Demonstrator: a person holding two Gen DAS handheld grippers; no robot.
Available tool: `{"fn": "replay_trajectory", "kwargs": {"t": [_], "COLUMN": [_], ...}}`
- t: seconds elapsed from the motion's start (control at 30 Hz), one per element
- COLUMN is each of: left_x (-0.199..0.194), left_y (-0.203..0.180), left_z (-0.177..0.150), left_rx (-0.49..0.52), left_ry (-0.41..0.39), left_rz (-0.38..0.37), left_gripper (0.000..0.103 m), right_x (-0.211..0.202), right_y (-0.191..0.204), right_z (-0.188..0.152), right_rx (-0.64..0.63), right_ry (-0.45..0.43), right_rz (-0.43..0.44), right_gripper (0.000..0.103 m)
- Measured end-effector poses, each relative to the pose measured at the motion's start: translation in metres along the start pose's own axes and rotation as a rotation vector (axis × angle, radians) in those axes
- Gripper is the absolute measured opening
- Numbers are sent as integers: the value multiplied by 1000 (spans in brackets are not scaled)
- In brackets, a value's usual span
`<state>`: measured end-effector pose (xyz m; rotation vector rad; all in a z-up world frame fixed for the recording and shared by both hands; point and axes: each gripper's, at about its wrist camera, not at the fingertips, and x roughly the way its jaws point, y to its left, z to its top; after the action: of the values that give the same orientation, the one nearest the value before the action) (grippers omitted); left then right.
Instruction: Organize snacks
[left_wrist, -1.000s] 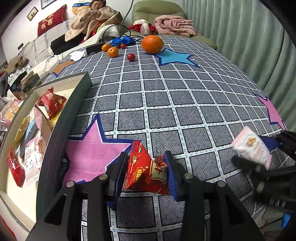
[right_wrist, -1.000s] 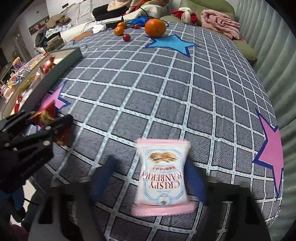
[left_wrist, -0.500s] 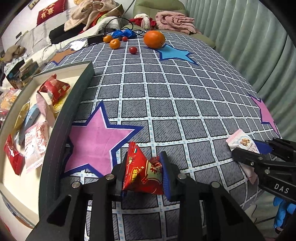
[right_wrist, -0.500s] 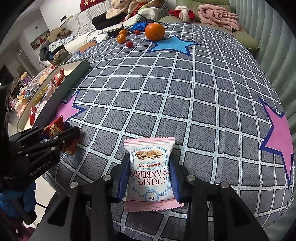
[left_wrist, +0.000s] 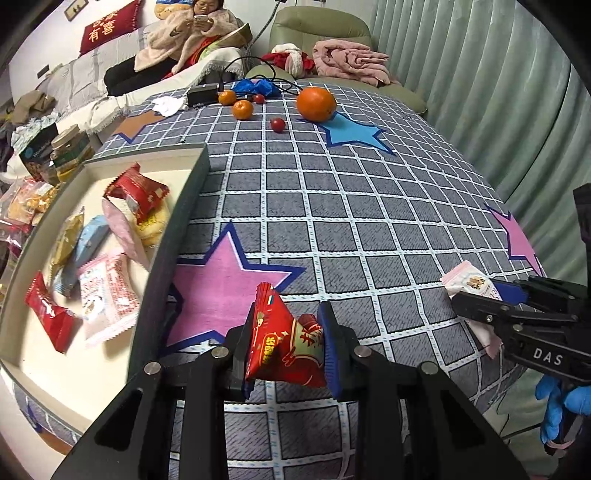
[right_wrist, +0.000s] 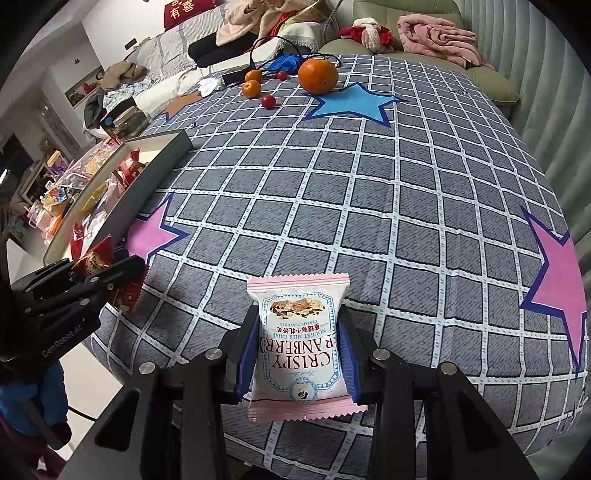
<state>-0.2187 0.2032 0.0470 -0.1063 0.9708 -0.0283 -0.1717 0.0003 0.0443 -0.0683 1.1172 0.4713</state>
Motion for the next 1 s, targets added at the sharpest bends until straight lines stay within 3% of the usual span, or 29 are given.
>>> {"fn": "replay_trajectory", "kwargs": {"t": [0.47,0.7,1.0], "left_x": [3,8,-17], "left_y": [23,17,4], "left_z": [-11,-13,9], "left_rx": [-41,-24,17], "left_ry": [36,58,0], "left_rz": [-6,-12,-11], "left_gripper": [32,31,31], "right_x": [9,7,-3], "right_y": [-4,-5,2], "right_z": [-4,-2,13], "right_rx": [6,14,-11], "right_ry": [15,3,-26], "right_rz": [13,32,42], "right_gripper": [41,41,41]}}
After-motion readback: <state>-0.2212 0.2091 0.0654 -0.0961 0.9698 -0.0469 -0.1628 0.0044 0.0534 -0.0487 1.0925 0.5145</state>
